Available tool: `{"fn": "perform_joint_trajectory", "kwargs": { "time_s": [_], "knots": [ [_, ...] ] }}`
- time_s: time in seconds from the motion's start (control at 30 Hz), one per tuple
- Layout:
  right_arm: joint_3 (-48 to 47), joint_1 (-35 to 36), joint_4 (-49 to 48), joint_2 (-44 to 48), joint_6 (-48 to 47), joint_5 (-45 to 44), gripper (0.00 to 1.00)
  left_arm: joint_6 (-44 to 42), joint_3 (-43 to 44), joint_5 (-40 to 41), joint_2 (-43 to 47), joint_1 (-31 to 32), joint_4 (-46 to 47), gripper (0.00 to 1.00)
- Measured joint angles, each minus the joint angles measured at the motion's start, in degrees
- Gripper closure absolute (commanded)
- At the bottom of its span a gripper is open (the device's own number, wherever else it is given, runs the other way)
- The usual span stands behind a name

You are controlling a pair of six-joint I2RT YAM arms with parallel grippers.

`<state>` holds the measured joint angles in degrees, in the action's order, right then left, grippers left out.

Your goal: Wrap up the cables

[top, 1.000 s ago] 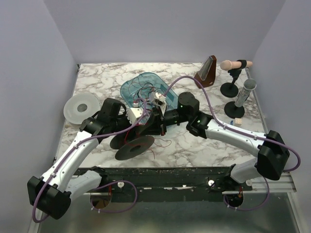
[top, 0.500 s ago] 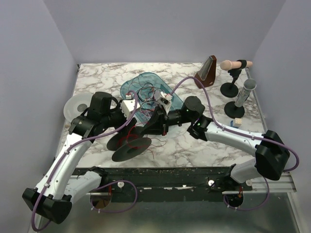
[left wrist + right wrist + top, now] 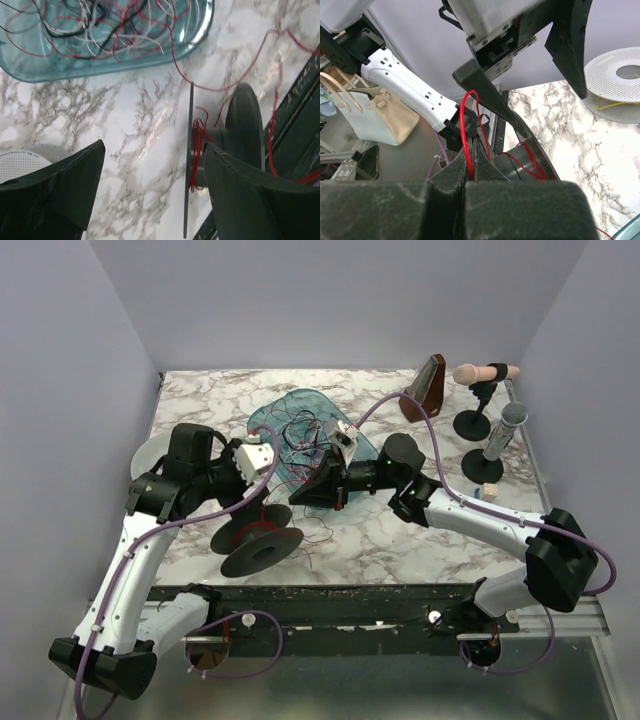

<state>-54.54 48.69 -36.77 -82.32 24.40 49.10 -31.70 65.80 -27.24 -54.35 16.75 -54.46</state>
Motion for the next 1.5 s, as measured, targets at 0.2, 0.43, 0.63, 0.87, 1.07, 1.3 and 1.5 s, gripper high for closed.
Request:
{"fn": "perform_joint_trajectory", "kwargs": {
  "time_s": [0.2, 0.43, 0.63, 0.87, 1.07, 1.3, 1.5],
  "knots": [
    [0.0, -0.02, 1.81, 0.55, -1.42, -0.5, 0.99, -11.34, -1.14, 0.33, -3.87, -1.53, -13.07, 0.3],
    [0.28, -1.55, 7.04, 4.26, -3.72, -2.38, 0.99, -13.38, -6.1, 1.49, -3.91, -1.55, -15.1, 0.74],
    [2.27, -5.42, 15.08, 11.34, -7.43, -5.75, 0.99, -15.02, -6.1, 1.11, -3.87, -1.53, -15.52, 1.0],
    [3.54, -6.08, 25.94, 18.34, -13.33, -12.48, 0.99, -16.24, -7.1, 0.63, -0.59, -1.53, -14.36, 1.0],
    [7.37, -7.08, 29.53, 21.84, -15.02, -16.48, 0.99, -7.54, -15.26, -7.5, 8.66, -1.53, -0.57, 1.0],
    [9.88, -7.89, 31.12, 23.78, -15.45, -18.58, 0.99, -3.45, -22.38, -15.47, 8.04, -1.49, 9.51, 1.0],
    [10.14, -7.93, 31.34, 25.27, -15.5, -18.84, 0.99, -19.15, -15.28, -13.84, 1.57, -1.86, -0.61, 0.96]
  ]
}}
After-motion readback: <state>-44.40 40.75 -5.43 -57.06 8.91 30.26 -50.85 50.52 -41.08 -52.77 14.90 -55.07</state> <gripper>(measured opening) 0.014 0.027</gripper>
